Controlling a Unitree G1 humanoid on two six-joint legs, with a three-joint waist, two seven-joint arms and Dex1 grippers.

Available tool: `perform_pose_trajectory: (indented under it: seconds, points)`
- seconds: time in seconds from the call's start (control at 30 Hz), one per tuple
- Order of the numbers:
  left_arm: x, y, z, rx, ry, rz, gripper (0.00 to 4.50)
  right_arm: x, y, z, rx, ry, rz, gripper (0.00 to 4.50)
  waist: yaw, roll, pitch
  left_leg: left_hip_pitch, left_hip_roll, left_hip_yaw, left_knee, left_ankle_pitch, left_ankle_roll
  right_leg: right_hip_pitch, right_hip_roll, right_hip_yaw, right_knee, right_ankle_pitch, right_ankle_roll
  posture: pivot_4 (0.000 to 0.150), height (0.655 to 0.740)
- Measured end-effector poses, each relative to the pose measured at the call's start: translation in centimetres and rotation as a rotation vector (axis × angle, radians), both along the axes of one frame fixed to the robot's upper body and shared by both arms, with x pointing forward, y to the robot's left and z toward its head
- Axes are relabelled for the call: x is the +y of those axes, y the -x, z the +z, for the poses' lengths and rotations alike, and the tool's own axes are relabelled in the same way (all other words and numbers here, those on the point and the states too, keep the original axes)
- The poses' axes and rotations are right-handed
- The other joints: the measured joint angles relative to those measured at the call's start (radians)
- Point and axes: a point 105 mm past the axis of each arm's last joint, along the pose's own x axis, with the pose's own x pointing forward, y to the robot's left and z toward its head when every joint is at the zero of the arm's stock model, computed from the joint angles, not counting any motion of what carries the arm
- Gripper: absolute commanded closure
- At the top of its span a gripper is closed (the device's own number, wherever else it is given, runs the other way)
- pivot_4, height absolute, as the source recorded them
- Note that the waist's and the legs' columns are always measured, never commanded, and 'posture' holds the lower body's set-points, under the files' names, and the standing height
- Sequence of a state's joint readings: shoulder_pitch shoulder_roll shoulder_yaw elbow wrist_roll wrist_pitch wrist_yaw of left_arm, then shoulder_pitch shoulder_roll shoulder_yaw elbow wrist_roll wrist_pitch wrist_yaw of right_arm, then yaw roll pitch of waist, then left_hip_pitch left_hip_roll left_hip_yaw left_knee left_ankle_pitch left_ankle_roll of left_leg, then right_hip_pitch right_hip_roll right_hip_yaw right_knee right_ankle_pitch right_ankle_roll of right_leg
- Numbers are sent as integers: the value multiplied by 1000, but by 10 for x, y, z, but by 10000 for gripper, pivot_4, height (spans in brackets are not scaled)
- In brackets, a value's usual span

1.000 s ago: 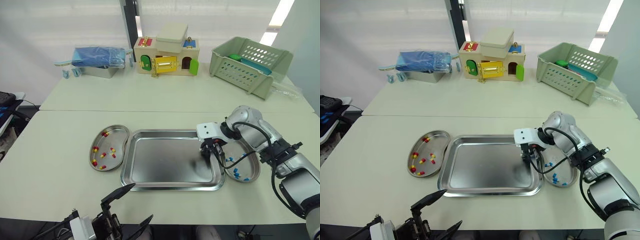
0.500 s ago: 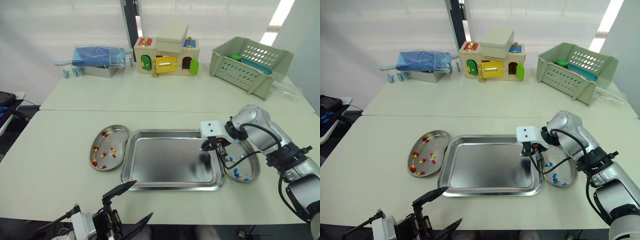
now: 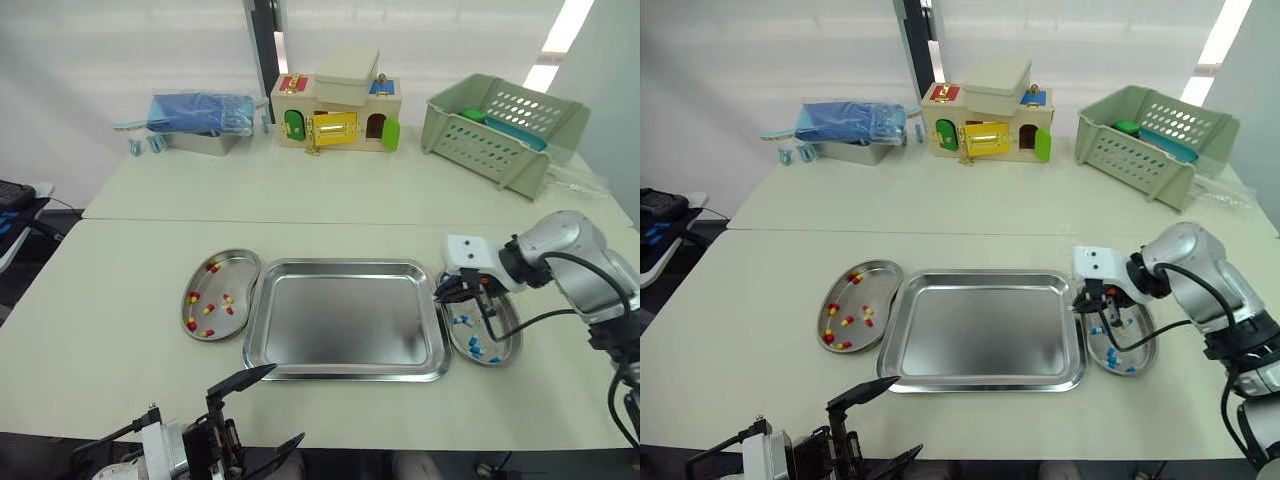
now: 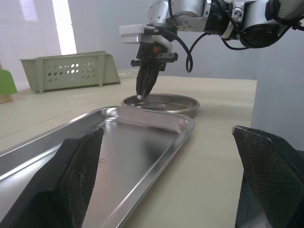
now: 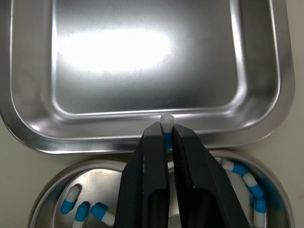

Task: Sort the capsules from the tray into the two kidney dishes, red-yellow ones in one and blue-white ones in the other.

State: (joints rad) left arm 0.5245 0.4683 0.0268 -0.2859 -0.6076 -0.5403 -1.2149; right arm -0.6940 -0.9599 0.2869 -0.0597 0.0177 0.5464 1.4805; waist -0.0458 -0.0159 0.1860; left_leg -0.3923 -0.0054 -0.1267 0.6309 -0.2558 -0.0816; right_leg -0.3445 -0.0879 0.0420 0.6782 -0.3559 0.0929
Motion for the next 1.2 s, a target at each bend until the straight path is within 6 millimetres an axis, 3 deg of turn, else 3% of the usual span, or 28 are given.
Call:
perform_pose_trajectory:
  seconds: [0.13, 0.3, 0.53, 0.87, 1.07, 1.2]
  points:
    - [0, -2, -1, -2, -7, -61, 0, -29, 9, 12, -18, 20, -99, 44826, 5, 0, 0, 0, 0, 0, 0, 0, 0, 0, 0, 0, 0, 0, 0, 1500, 7400]
    - [-3, -9, -1, -6, -2, -128, 0, -51, 20, 8, -10, 48, -180, 44826, 4, 0, 0, 0, 0, 1, 0, 0, 0, 0, 0, 0, 0, 0, 0, 1500, 7400]
    - [-5, -17, 3, -14, 5, -162, 0, -48, 29, -6, -2, 45, -174, 44826, -2, 1, 0, 0, 0, 0, 0, 0, 0, 1, 0, 0, 0, 0, 0, 1500, 7400]
    - [-5, -17, 1, 5, 9, -152, 0, -45, 31, -10, 2, 27, -157, 18710, -2, 1, 0, 0, 0, 0, 0, 0, 0, 1, 0, 0, 0, 0, 0, 1500, 7400]
    - [-4, -19, 1, 19, 12, -117, 0, -51, 31, -11, 10, 28, -169, 286, -2, 1, 0, 0, 0, 0, 0, 0, 0, 1, 0, 0, 0, 0, 0, 1500, 7400]
    - [-2, -23, 0, 40, 11, -81, 0, -53, 35, -11, 20, -47, -181, 286, 0, 0, 0, 0, 0, 0, 0, 0, 0, 1, 0, 0, 0, 0, 0, 1500, 7400]
